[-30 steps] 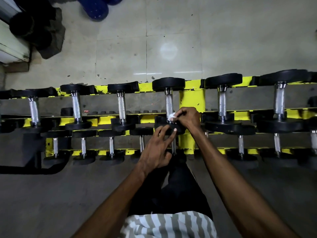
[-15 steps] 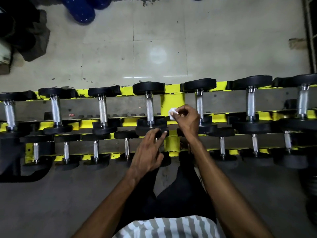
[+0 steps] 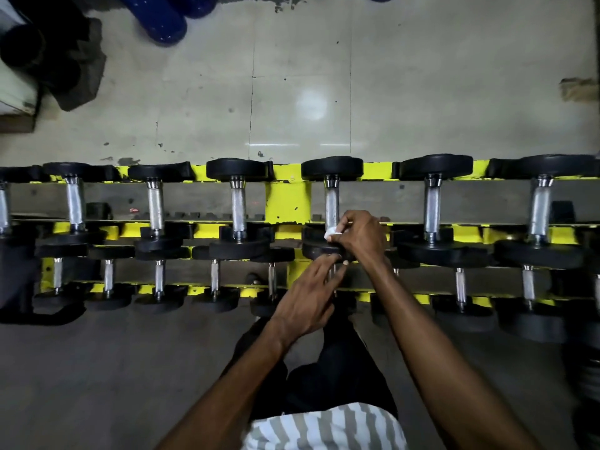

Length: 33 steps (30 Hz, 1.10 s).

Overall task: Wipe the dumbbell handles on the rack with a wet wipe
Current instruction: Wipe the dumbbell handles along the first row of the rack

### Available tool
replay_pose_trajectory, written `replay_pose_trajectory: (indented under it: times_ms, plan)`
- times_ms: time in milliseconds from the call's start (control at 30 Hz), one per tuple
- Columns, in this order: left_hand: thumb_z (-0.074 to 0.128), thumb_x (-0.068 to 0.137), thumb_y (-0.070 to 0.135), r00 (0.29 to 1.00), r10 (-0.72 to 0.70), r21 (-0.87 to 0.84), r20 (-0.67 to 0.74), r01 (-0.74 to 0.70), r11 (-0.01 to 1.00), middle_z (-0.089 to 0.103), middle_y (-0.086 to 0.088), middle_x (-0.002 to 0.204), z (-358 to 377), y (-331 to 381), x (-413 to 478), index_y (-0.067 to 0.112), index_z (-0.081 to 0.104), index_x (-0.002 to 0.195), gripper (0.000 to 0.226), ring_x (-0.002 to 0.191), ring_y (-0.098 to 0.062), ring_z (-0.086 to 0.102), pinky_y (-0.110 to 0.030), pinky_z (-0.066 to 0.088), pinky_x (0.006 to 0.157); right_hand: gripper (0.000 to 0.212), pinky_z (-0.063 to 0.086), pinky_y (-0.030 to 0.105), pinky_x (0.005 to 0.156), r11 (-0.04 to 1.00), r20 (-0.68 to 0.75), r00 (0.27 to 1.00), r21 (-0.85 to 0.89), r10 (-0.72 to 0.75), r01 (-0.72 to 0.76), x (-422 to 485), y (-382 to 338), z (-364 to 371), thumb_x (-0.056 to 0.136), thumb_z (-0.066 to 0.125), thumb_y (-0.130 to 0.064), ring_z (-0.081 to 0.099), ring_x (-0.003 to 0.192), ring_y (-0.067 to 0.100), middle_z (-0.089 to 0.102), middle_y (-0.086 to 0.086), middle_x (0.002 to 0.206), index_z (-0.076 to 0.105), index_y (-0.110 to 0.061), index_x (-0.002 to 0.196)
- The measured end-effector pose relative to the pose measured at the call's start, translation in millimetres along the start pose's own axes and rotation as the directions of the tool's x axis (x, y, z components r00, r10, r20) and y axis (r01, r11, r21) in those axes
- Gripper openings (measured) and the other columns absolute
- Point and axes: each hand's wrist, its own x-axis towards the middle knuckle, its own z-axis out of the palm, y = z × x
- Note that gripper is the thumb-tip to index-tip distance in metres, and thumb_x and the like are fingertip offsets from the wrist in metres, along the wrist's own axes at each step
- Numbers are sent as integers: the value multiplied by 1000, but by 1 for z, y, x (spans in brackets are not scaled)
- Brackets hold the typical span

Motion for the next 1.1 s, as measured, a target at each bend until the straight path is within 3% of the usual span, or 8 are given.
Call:
replay_pose_trajectory:
  times_ms: [233,433,633,733,800,900,1033,1100]
  plan:
    - [66,80,20,999,-45,60,-15,46,997,20,-18,162,2,7,5,12,24,161,92,151,-34,18,-38,18,124,19,55,26,61,964,-217,975,248,-41,96,5,-2,11,66,86,-32,67,70,6,73,-10,78,72,-24,76]
    - [64,81,21,999,-47,74,13,46,996,17,-16,163,0,5,8,14,22,162,91,151,-35,17,-42,27,122,24,43,21,57,889,-305,933,457,190,-32,46,-36,7,68,85,-40,67,70,9,73,-10,77,74,-23,79]
    - [70,73,20,999,-39,0,-23,39,999,25,-16,159,-8,8,9,12,45,148,80,148,-35,24,-42,43,111,17,48,20,60,876,-325,935,482,145,32,14,-19,27,71,86,-28,66,73,8,75,-8,85,77,-20,83]
    - [71,72,20,999,-46,-15,-24,46,999,27,-18,160,-8,10,9,11,49,144,76,147,-36,24,-43,45,109,21,47,13,60,840,-323,924,543,206,3,13,-19,31,72,85,-29,68,76,7,76,-8,91,80,-21,91]
    - [70,73,22,998,-50,7,-26,50,999,26,-18,160,-7,9,9,10,47,145,77,148,-36,23,-44,42,112,21,45,7,57,758,-268,916,649,298,-56,29,-26,29,75,84,-26,66,73,3,75,-8,89,79,-17,94]
    - [70,76,23,998,-60,28,-11,60,998,24,-17,161,-7,8,10,12,39,153,84,149,-35,21,-43,38,115,15,43,13,54,617,-133,916,774,379,-143,54,-33,26,81,81,-26,57,68,5,70,-4,78,73,-15,88]
    - [70,78,24,997,-73,46,1,73,996,21,-15,163,-4,9,10,16,30,159,91,150,-33,18,-42,35,117,13,45,22,59,403,319,854,777,411,-484,74,-20,24,92,57,-8,57,71,14,64,-1,79,69,-13,95]
    - [70,79,24,997,-78,45,-2,78,996,20,-15,163,-3,9,9,17,28,160,91,150,-33,16,-41,36,117,26,46,26,72,402,448,833,732,324,-550,86,-10,29,87,52,-12,59,79,20,65,5,85,69,-10,107]
